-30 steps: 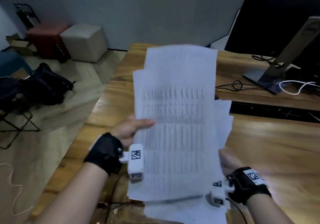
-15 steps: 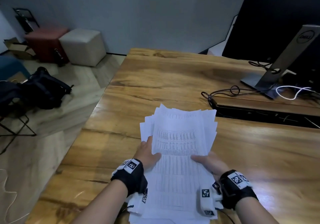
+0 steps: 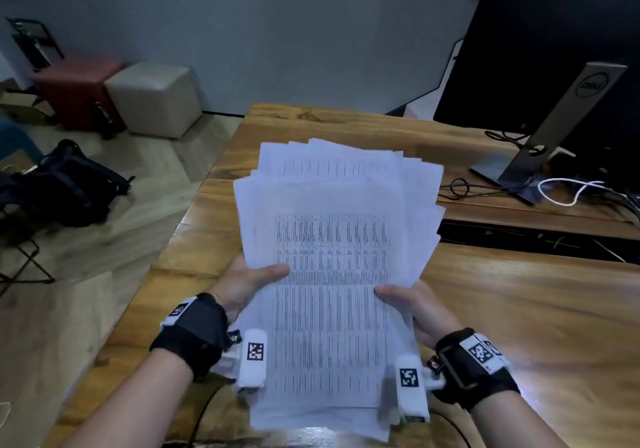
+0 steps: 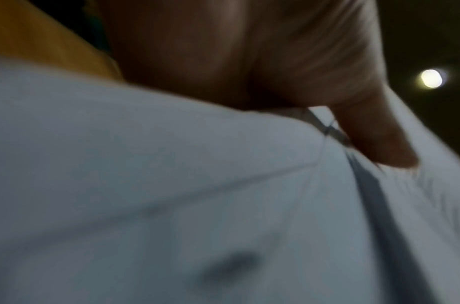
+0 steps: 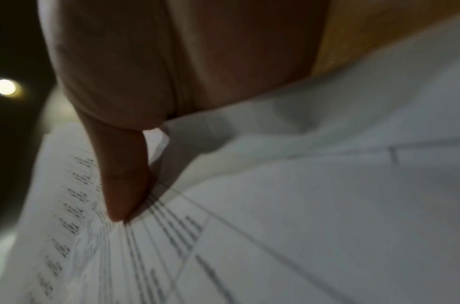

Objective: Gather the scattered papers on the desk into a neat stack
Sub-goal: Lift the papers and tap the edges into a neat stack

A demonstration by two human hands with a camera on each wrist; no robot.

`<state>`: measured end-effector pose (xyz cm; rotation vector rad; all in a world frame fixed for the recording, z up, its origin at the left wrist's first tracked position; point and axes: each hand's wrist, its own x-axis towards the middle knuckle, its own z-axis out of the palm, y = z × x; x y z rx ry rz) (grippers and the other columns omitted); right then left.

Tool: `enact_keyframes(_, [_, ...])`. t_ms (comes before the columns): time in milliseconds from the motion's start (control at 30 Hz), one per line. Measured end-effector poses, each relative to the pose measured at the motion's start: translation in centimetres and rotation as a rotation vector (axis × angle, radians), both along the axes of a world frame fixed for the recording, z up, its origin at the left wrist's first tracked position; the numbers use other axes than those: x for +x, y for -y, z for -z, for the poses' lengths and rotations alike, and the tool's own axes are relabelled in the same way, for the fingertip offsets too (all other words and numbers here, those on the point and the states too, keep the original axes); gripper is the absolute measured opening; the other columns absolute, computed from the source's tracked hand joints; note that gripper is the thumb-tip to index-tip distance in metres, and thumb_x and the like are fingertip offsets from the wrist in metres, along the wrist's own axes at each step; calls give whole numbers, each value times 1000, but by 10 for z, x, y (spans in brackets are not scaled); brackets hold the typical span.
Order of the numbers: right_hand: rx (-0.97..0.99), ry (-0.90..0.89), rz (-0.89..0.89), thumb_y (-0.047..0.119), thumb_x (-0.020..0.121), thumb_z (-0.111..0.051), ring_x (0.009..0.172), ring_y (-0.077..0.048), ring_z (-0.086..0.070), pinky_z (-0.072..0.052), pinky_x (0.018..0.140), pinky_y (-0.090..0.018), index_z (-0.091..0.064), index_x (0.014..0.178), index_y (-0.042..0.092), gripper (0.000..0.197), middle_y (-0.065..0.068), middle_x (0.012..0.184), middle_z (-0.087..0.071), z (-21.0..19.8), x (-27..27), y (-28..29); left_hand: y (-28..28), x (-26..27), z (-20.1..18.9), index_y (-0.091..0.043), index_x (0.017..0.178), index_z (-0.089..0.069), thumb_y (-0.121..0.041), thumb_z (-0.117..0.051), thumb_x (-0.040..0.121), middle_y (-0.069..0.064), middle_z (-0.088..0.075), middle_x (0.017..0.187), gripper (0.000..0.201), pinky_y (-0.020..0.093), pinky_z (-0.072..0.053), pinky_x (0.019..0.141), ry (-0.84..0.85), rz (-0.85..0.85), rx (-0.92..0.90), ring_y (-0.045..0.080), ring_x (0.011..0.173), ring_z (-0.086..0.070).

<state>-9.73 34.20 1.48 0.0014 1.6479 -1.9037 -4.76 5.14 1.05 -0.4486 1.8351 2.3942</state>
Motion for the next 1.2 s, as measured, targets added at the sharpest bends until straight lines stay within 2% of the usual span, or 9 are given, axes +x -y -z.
enact_keyframes(133, [82, -194, 89, -5, 88, -64, 100, -30, -71, -57, 77, -28, -64, 114, -5, 26, -13, 103, -76, -20, -5, 10, -6, -6, -36, -8, 107, -68, 16, -69, 80, -3, -81, 96, 36, 19, -59, 72, -153, -66, -136, 13, 97, -76])
enact_keyframes(233, [-5, -305, 233, -8, 88, -63, 80, -5, -73, -55, 67, -14, -65, 113, -2, 26, 5, 87, -78, -41, -6, 15, -2, -12, -65, -17, 94, -71, 9, -79, 76, -16, -80, 80, 32, 12, -56, 68, -263, -153, -282, -1, 80, -75])
enact_keyframes(433, [117, -464, 229, 7, 85, -72, 97, 7, -67, -55, 86, -14, -67, 118, 11, 33, 15, 109, -74, -47, -9, 19, 1, -13, -65, -19, 97, -75, -6, -87, 71, -22, -79, 85, 32, 16, -57, 86, -300, -287, -391, -2, 91, -74])
enact_keyframes(600, [146, -486, 251, 6, 85, -73, 109, -6, -65, -52, 93, -26, -62, 124, 14, 41, 5, 117, -71, -35, -11, 22, 4, -10, -45, -1, 117, -68, -5, -86, 72, 6, -77, 109, 48, 36, -59, 95, -233, -309, -384, 18, 103, -74])
enact_keyframes(733, [89, -491, 257, -1, 82, -73, 102, -10, -71, -57, 84, -21, -68, 114, 15, 36, 5, 108, -76, -43, -12, 25, 1, -7, -55, 4, 123, -62, 5, -80, 76, 10, -75, 112, 51, 26, -60, 86, -306, -334, -373, 17, 103, -74])
enact_keyframes(867, [27, -521, 299, 1, 79, -76, 105, -20, -71, -58, 89, -33, -62, 123, 2, 45, -8, 113, -74, -48, -12, 30, -7, -3, -65, 4, 122, -62, 7, -79, 77, 11, -75, 111, 48, 29, -60, 91, -382, -392, -408, 17, 102, -74])
enact_keyframes(1067, [31, -611, 360, -6, 82, -71, 97, -11, -71, -55, 89, -33, -66, 98, 23, 33, 5, 97, -76, -54, -12, 31, -7, -3, -70, -9, 134, -41, -6, -85, 72, 8, -67, 128, 76, 36, -55, 99, -432, -537, -354, 19, 116, -68])
enact_keyframes(1133, [41, -618, 336, -6, 82, -71, 83, -3, -72, -56, 81, -29, -67, 87, 20, 27, 12, 81, -77, -55, -11, 26, -5, 1, -73, -30, 128, -42, -2, -81, 79, 2, -66, 126, 68, 36, -53, 101, -452, -544, -388, 15, 115, -67])
enact_keyframes(1200, [25, -616, 297, -7, 82, -71, 90, -7, -73, -56, 79, -21, -69, 101, 10, 26, 9, 90, -78, -56, -9, 21, -8, 5, -79, -59, 115, -36, -9, -76, 83, -1, -63, 130, 72, 39, -49, 106, -472, -519, -438, 15, 120, -63])
